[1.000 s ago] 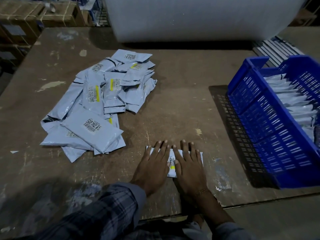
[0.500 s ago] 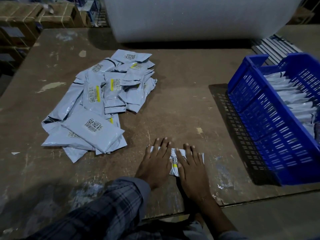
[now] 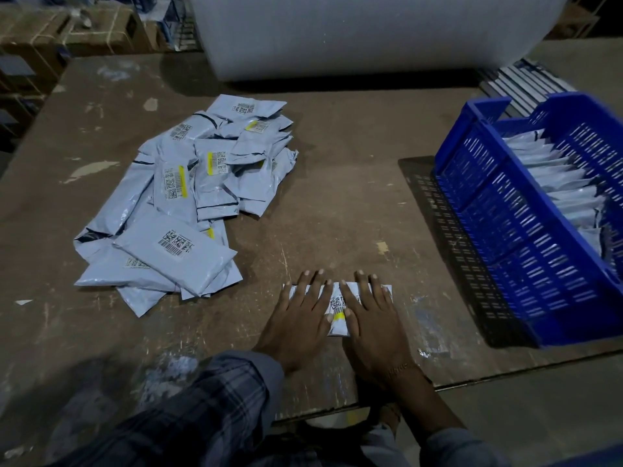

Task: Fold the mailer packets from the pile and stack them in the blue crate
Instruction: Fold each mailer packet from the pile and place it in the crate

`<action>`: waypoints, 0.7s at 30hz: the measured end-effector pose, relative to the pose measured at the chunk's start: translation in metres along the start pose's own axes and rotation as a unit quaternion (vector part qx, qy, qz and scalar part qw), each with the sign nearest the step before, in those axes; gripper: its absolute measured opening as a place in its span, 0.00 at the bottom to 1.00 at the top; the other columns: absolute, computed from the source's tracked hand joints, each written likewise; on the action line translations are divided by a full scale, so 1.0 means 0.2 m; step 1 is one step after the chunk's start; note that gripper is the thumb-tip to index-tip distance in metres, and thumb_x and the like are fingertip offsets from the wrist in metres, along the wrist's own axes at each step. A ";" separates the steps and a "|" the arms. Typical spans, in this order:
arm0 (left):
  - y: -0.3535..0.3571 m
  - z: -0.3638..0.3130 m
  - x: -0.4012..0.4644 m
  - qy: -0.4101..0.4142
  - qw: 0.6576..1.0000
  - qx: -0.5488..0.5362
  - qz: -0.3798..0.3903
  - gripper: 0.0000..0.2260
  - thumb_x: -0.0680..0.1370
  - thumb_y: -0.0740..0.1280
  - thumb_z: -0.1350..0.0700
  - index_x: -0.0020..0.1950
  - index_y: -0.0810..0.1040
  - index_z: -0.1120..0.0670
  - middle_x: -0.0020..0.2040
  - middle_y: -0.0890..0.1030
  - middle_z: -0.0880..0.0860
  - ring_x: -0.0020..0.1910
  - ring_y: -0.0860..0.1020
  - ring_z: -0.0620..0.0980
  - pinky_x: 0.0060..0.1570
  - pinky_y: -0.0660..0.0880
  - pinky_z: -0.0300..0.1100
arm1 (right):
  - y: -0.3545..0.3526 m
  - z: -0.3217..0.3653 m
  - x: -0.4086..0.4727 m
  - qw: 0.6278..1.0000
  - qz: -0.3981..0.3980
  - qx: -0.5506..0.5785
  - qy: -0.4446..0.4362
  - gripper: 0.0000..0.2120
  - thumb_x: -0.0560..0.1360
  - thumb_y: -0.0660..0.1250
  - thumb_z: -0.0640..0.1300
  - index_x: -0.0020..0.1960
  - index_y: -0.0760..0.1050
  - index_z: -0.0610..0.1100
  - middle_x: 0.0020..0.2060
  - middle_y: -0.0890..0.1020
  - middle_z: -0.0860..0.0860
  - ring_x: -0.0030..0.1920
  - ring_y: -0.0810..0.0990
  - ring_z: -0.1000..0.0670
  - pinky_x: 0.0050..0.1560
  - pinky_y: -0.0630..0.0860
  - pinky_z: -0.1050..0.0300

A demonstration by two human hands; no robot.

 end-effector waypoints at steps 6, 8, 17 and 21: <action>-0.01 0.01 0.00 -0.010 0.999 -0.031 -0.006 0.30 0.88 0.44 0.39 0.87 0.51 0.52 0.88 0.47 0.53 0.86 0.45 0.55 0.83 0.52 0.60 | 0.01 0.01 -0.08 1.000 -0.002 0.002 -0.017 0.27 0.85 0.49 0.53 0.84 0.56 0.51 0.84 0.50 0.47 0.84 0.45 0.43 0.81 0.55 0.40; -0.01 0.02 0.00 -0.007 0.999 -0.037 0.003 0.31 0.88 0.45 0.36 0.88 0.49 0.50 0.88 0.44 0.51 0.86 0.41 0.53 0.83 0.48 0.59 | 0.00 0.01 -0.09 1.000 -0.006 0.011 -0.027 0.27 0.85 0.50 0.52 0.84 0.58 0.51 0.84 0.51 0.47 0.84 0.46 0.43 0.81 0.55 0.41; 0.00 0.01 -0.01 0.005 1.000 -0.007 0.010 0.31 0.87 0.51 0.37 0.87 0.55 0.50 0.87 0.52 0.54 0.86 0.51 0.57 0.79 0.58 0.65 | -0.04 -0.02 0.05 0.998 0.000 -0.004 0.070 0.34 0.84 0.36 0.63 0.85 0.48 0.49 0.84 0.45 0.45 0.84 0.41 0.43 0.83 0.47 0.41; 0.01 0.03 -0.01 0.026 0.999 -0.024 0.003 0.29 0.88 0.48 0.37 0.87 0.49 0.45 0.88 0.46 0.51 0.86 0.44 0.55 0.82 0.52 0.63 | -0.03 -0.02 0.12 0.997 -0.018 -0.026 0.064 0.30 0.84 0.44 0.58 0.85 0.51 0.53 0.84 0.47 0.44 0.84 0.43 0.41 0.82 0.48 0.39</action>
Point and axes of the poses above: each hand's wrist, its own x-axis towards the middle knuckle, its own y-axis out of the palm, z = x × y, the point moved 4 cm from there along x, towards the middle knuckle
